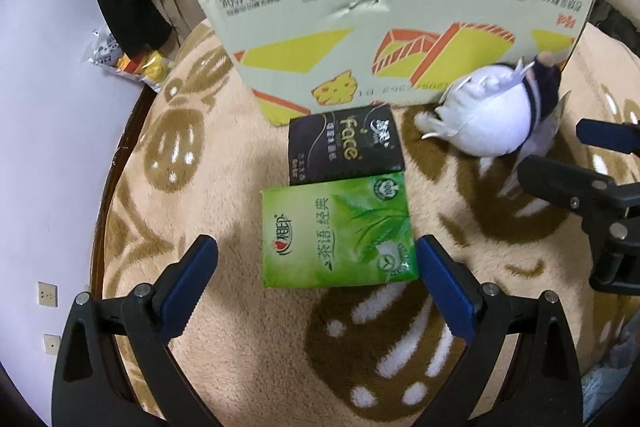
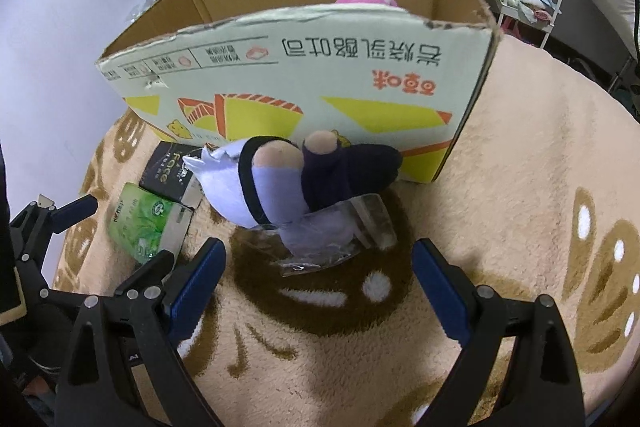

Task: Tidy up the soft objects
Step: 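Lower the left tool onto the green tissue pack while the right tool lowers over the clear bag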

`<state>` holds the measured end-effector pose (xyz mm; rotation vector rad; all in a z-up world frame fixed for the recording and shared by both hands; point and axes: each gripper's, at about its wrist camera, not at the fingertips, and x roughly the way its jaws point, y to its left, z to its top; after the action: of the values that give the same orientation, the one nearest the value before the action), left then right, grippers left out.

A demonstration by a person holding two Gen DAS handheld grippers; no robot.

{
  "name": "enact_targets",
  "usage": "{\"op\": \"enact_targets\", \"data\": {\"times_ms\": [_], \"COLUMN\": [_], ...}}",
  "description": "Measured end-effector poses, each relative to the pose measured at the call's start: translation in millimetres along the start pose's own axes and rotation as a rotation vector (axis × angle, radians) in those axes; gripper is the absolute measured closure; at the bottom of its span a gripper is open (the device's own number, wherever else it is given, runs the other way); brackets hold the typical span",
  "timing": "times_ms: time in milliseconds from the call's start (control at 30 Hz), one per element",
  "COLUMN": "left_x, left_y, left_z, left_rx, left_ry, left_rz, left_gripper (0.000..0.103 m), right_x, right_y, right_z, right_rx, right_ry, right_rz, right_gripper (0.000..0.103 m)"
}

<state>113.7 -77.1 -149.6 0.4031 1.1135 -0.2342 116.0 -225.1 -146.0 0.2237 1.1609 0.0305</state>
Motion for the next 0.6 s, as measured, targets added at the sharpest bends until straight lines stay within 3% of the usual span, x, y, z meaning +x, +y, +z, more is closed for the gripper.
{"op": "enact_targets", "data": {"times_ms": [600], "left_x": [16], "left_y": [10], "left_z": [-2], "left_rx": [-0.061], "left_ry": [0.051], "left_rz": [-0.063], "left_gripper": [0.009], "right_x": [27], "right_y": [4], "right_z": [7], "right_rx": [-0.029], "right_ry": [0.043], "right_rz": [-0.042], "right_gripper": [0.005]}}
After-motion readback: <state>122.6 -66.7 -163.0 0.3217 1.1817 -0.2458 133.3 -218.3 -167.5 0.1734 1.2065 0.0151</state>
